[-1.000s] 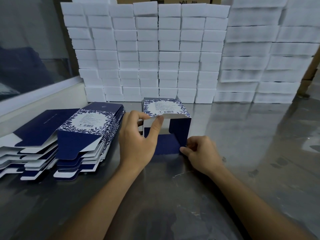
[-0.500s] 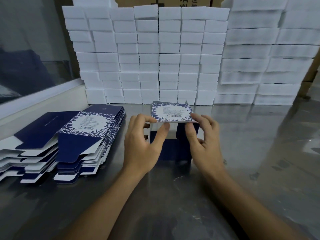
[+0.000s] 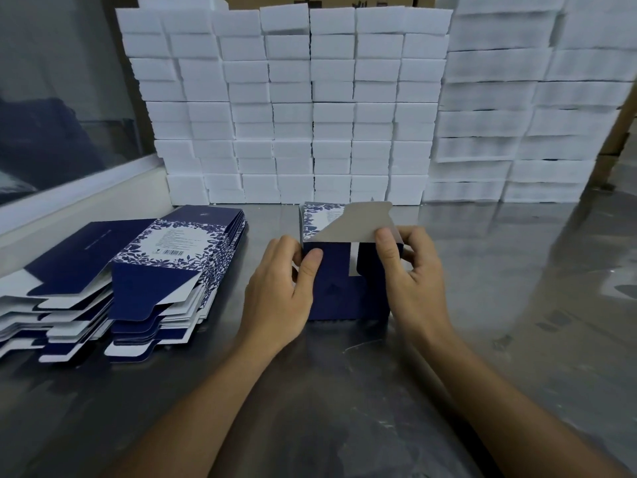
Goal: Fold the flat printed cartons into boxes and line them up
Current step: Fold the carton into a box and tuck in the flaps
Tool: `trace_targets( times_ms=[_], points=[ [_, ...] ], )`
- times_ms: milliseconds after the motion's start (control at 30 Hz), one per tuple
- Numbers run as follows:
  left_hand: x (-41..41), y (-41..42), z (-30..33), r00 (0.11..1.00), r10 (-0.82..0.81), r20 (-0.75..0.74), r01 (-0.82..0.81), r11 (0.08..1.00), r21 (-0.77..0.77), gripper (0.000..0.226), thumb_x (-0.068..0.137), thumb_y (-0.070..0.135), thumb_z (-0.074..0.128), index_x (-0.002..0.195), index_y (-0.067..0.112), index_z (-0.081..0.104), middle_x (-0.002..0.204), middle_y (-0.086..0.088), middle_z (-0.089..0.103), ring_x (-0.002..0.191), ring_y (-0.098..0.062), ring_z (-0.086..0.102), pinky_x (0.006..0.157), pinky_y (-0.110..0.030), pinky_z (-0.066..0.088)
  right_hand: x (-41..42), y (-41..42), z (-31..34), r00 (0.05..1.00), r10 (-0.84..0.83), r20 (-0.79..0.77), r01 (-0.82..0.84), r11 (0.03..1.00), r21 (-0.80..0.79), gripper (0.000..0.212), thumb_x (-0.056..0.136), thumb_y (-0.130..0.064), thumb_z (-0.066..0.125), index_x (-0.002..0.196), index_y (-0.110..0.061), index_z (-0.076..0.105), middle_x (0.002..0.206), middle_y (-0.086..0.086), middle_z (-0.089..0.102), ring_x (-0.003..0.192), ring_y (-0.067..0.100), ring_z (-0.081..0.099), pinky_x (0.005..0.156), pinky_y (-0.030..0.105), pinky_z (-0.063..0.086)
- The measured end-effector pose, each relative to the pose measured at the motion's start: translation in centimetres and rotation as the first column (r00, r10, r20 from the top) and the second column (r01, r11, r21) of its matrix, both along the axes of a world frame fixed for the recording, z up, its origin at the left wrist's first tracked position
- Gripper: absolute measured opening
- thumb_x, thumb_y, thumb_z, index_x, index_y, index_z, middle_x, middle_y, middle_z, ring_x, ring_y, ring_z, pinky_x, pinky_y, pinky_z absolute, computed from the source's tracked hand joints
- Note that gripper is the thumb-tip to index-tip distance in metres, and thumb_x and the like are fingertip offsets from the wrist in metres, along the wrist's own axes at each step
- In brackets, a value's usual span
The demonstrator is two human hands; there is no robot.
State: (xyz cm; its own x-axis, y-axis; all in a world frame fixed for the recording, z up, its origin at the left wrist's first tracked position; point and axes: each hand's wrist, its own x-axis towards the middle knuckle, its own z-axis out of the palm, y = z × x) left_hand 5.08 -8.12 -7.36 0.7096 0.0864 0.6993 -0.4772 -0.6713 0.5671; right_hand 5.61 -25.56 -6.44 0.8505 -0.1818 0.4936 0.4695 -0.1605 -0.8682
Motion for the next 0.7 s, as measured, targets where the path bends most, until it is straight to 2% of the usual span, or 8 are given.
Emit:
trace_targets(
  times_ms=[67, 100, 233, 367, 500, 633, 700],
  points=[
    [-0.2, 0.1, 0.3, 0.998, 0.039, 0.054, -0.043, 0.997, 0.062, 0.032, 0.099, 0.039, 0.039, 0.077, 0.016, 0.036, 0.073, 0.008, 0.037, 0.064, -0.020, 0.038, 0.057, -0.035, 0.034, -0.2, 0.1, 0.1, 1.000, 0.012, 0.007, -0.012, 1.000, -0.006, 0.046, 0.082, -0.073, 0.051, 0.101, -0.032, 0.061, 0.115, -0.002, 0.065, 0.111, 0.010, 0.062, 0.079, 0.028, 0.058],
    [-0.3, 0.2, 0.4, 0.996, 0.052, 0.071, -0.058, 0.995, 0.077, 0.032, 0.100, 0.036, 0.039, 0.076, 0.016, 0.034, 0.071, 0.009, 0.035, 0.063, -0.019, 0.036, 0.056, -0.034, 0.030, -0.3, 0.1, 0.1, 1.000, 0.017, 0.009, -0.017, 1.000, -0.008, 0.046, 0.081, -0.073, 0.051, 0.101, -0.033, 0.061, 0.115, -0.004, 0.065, 0.110, 0.008, 0.062, 0.077, 0.025, 0.057],
    [-0.4, 0.5, 0.8, 0.993, 0.066, 0.098, -0.075, 0.993, 0.094, 0.031, 0.100, 0.029, 0.040, 0.072, 0.017, 0.033, 0.068, 0.010, 0.032, 0.058, -0.014, 0.031, 0.055, -0.029, 0.022, -0.3, 0.3, 0.1, 1.000, 0.021, 0.007, -0.021, 1.000, -0.010, 0.043, 0.079, -0.073, 0.052, 0.100, -0.037, 0.062, 0.115, -0.010, 0.065, 0.109, 0.002, 0.062, 0.076, 0.023, 0.055],
    [-0.1, 0.7, 0.7, 0.992, 0.068, 0.103, -0.077, 0.994, 0.079, 0.031, 0.100, 0.026, 0.041, 0.071, 0.017, 0.034, 0.066, 0.009, 0.032, 0.057, -0.016, 0.032, 0.055, -0.030, 0.023, -0.3, 0.4, -0.1, 1.000, 0.017, -0.001, -0.017, 1.000, -0.019, 0.047, 0.078, -0.074, 0.052, 0.104, -0.037, 0.063, 0.119, -0.011, 0.063, 0.112, 0.002, 0.060, 0.081, 0.031, 0.056],
    [0.1, 1.0, 0.5, 0.993, 0.050, 0.105, -0.059, 0.995, 0.082, 0.036, 0.098, 0.031, 0.046, 0.068, 0.018, 0.033, 0.062, 0.009, 0.033, 0.056, -0.016, 0.032, 0.051, -0.032, 0.023, -0.3, 0.4, -0.1, 1.000, 0.019, 0.000, -0.019, 1.000, -0.019, 0.046, 0.078, -0.074, 0.051, 0.107, -0.040, 0.063, 0.120, -0.014, 0.063, 0.111, 0.001, 0.059, 0.084, 0.031, 0.055],
    [0.4, 1.1, -0.3, 1.000, 0.028, -0.004, -0.028, 0.995, 0.096, 0.045, 0.095, 0.039, 0.052, 0.062, 0.014, 0.036, 0.062, 0.005, 0.039, 0.056, -0.022, 0.041, 0.053, -0.037, 0.034, 0.1, 0.2, -0.2, 1.000, 0.011, -0.015, -0.012, 0.999, -0.040, 0.047, 0.083, -0.068, 0.051, 0.118, -0.039, 0.063, 0.123, -0.013, 0.063, 0.111, 0.003, 0.059, 0.093, 0.037, 0.055],
    [0.7, 1.4, -0.7, 0.997, 0.031, -0.067, -0.022, 0.992, 0.125, 0.048, 0.094, 0.041, 0.057, 0.060, 0.013, 0.039, 0.062, 0.004, 0.042, 0.056, -0.020, 0.045, 0.053, -0.034, 0.033, 0.2, 0.1, -0.3, 1.000, 0.002, -0.018, -0.002, 0.999, -0.042, 0.043, 0.087, -0.064, 0.051, 0.120, -0.039, 0.062, 0.123, -0.013, 0.063, 0.110, 0.003, 0.059, 0.095, 0.040, 0.054]
  ],
)
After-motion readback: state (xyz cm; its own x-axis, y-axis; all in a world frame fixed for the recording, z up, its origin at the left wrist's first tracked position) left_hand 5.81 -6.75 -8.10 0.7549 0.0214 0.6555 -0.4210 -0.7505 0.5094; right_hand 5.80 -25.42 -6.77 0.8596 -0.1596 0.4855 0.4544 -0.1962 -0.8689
